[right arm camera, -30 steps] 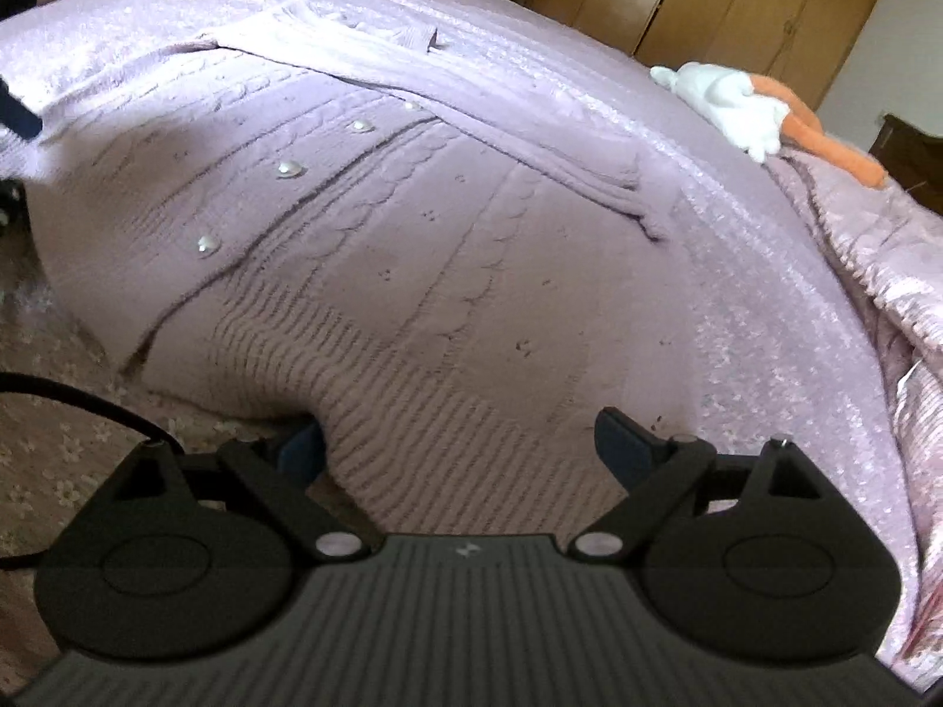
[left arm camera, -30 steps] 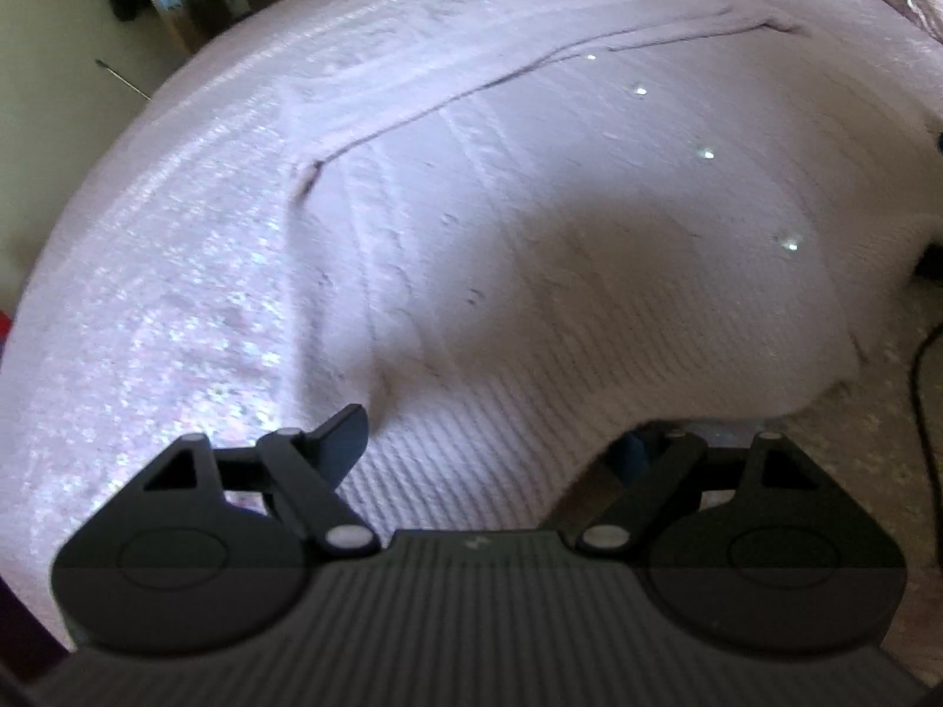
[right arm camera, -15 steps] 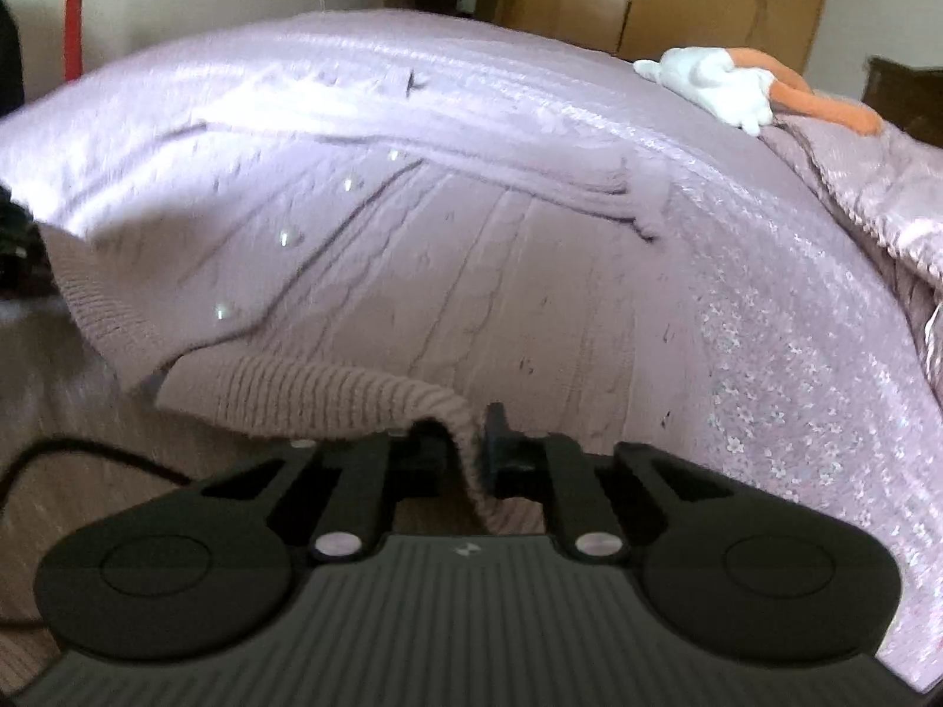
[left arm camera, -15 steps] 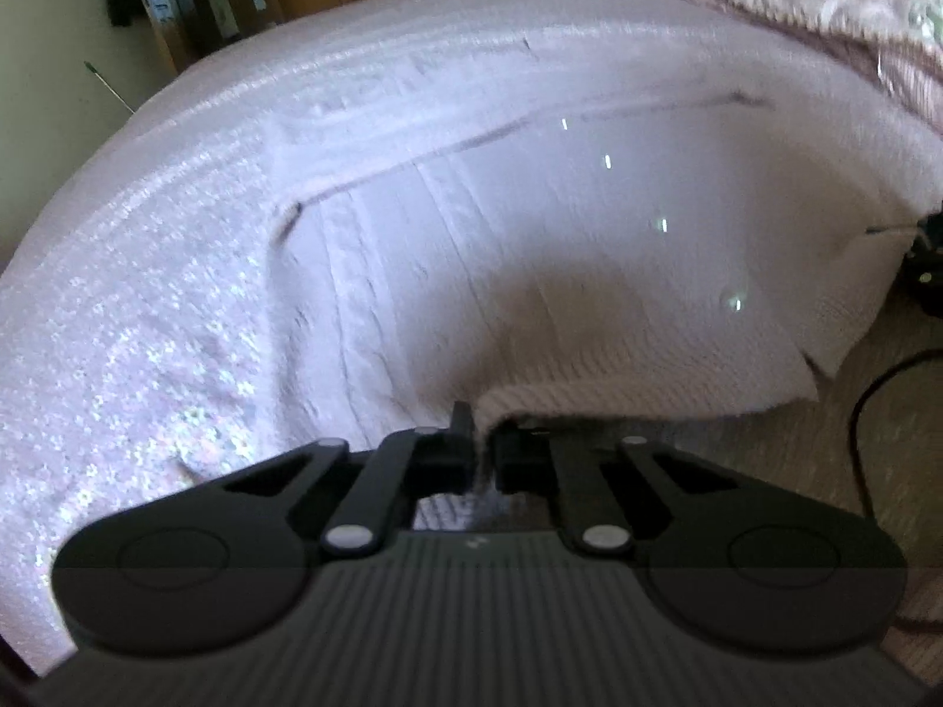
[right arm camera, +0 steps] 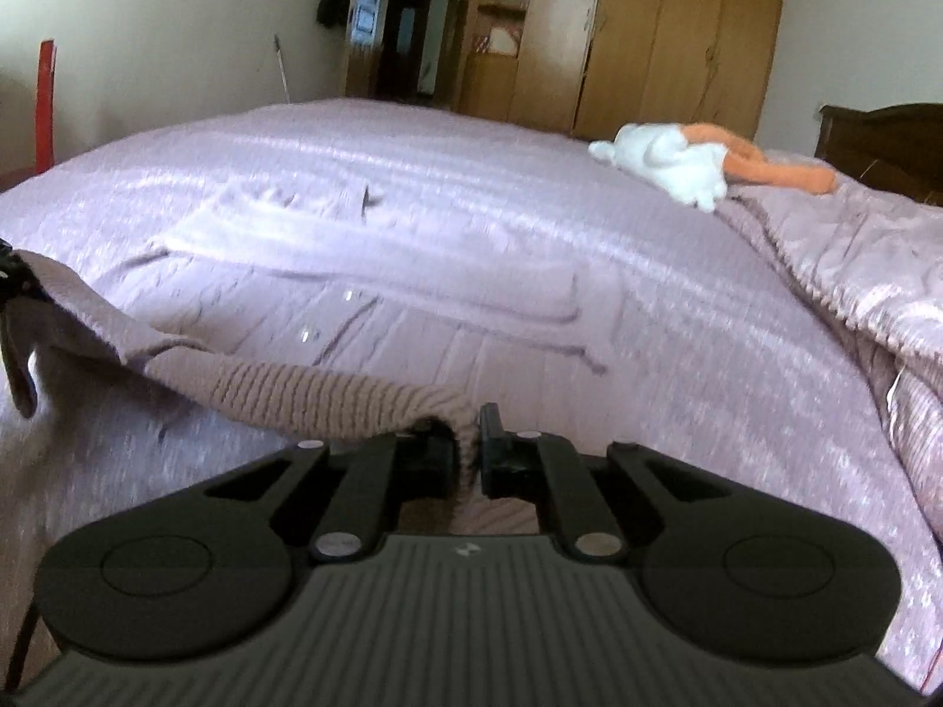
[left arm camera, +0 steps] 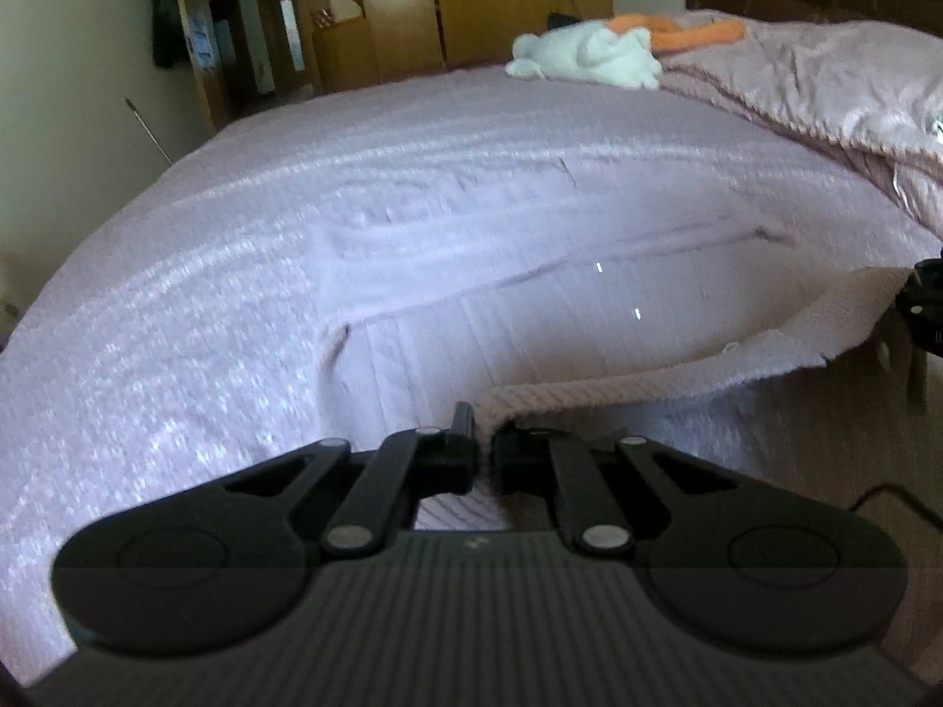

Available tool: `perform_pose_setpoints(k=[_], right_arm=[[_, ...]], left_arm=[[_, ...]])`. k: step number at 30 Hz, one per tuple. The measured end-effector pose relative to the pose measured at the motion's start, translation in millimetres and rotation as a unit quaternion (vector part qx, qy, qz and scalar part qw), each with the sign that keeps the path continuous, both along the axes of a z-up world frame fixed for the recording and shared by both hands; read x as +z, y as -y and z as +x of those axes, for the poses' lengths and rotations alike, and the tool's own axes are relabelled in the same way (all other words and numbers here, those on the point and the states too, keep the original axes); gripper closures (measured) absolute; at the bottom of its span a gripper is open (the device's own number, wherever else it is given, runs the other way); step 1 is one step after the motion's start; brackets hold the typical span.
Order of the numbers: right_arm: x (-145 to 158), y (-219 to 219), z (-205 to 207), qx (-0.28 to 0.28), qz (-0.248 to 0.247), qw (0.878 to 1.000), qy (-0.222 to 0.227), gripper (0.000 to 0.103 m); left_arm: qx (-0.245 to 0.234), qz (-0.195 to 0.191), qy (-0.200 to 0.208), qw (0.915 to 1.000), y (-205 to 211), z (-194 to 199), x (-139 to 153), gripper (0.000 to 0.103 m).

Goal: Fold small clothes

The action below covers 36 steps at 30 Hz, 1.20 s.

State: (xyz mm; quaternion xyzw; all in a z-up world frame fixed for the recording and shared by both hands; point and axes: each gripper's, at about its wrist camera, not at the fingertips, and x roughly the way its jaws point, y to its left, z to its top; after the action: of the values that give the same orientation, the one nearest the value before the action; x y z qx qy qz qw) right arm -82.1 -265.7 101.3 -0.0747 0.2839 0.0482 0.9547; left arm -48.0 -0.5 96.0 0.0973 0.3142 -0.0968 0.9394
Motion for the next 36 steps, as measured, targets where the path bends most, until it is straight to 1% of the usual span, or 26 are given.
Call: perform_pose_setpoints(k=[7,11,16,18,21,24,29,32,36], right_arm=[[23,0,27,-0.008,-0.002,0.999,0.041,0.096],[38,-1,52,-0.014,-0.001,0.998,0.063,0.097],[54,-4,91,-0.022,-0.01,0.995,0.092,0.097],[60,-4,110,-0.026,-0.017,0.994,0.1,0.097],[67,-7,142,-0.031,-0.027,0.993,0.106,0.097],[68,-13,173,-0.033,-0.042,0.992,0.111,0.097],[55,-21,232,-0.038,-0.065,0.991,0.108,0.097],[34,-27,267,-0.041,-0.08,0.991,0.094,0.097],[-9,-39,307,-0.032,-0.116,0.99,0.076,0.097]], left_arm=[[0.014,-0.007,0.04,0.9991,3,21,20,0.095],[0.02,-0.005,0.066,0.9976,6,39,33,0.096],[0.023,-0.004,0.095,0.9952,8,72,51,0.096],[0.028,-0.01,0.104,0.9942,8,88,58,0.096],[0.034,-0.017,0.115,0.9926,9,114,66,0.096],[0.041,-0.015,0.122,0.9916,13,141,68,0.096],[0.054,-0.006,0.117,0.9917,20,192,57,0.096],[0.058,-0.001,0.1,0.9933,22,224,39,0.096],[0.064,0.004,0.075,0.9951,18,262,6,0.095]])
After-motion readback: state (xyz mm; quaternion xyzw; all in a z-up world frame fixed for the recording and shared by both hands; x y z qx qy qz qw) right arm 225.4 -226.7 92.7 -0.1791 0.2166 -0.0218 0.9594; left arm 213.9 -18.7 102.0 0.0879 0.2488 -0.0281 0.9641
